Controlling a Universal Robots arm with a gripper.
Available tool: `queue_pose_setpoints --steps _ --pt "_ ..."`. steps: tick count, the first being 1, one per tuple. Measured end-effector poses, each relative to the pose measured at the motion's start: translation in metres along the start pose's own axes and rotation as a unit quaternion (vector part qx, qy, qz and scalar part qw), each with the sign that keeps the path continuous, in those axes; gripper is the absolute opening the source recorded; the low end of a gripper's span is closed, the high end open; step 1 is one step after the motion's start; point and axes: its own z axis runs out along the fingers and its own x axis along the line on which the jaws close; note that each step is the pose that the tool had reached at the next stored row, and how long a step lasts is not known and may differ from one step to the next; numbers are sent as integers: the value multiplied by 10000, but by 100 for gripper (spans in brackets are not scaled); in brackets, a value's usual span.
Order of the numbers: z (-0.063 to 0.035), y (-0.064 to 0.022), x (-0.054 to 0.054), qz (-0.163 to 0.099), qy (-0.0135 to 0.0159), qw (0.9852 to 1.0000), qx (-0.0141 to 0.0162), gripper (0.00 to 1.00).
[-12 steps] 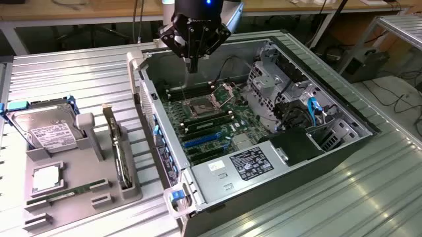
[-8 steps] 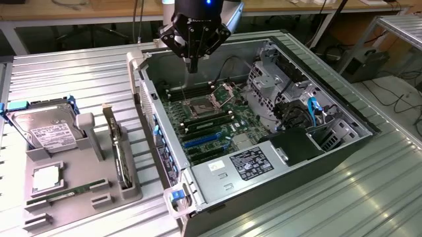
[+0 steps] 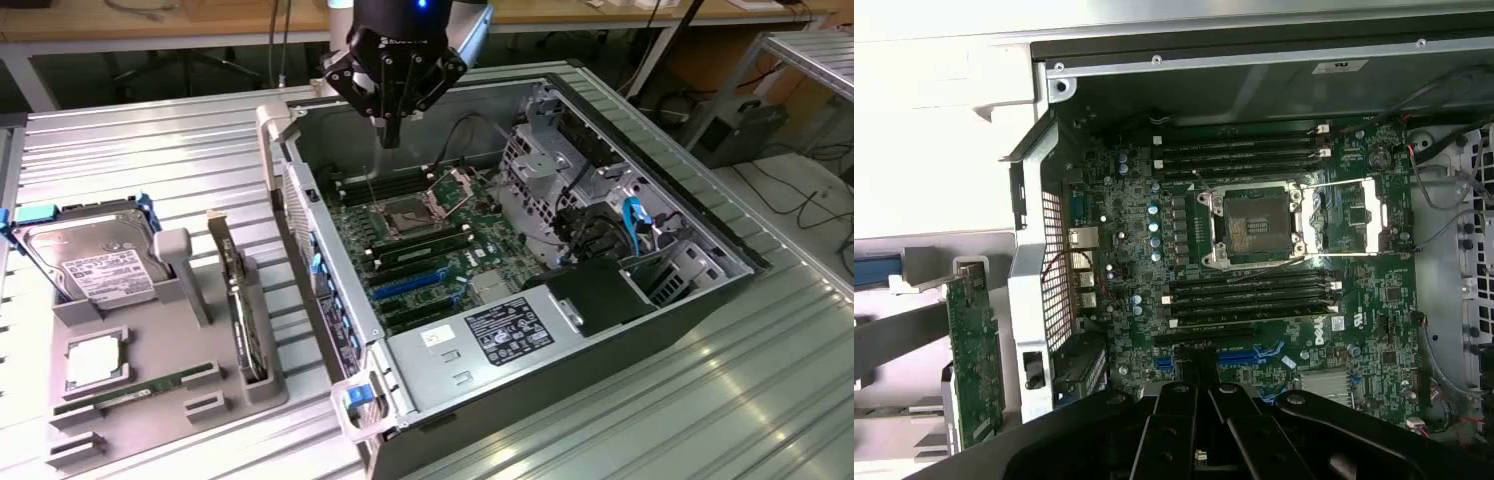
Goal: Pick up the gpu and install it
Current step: 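Reach for the gpu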
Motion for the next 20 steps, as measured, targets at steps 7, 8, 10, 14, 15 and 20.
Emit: queue_pose_setpoints --steps 7,8,10,14,15,20 --pt "-6 -89 142 0 0 10000 0 11" --pt "-8 -106 170 0 0 10000 0 11" --pt "-11 -147 241 0 0 10000 0 11" --pt "-15 -214 365 -1 0 10000 0 11" --pt "-17 -232 397 0 0 10000 0 11" --pt "-20 -323 569 0 0 10000 1 11"
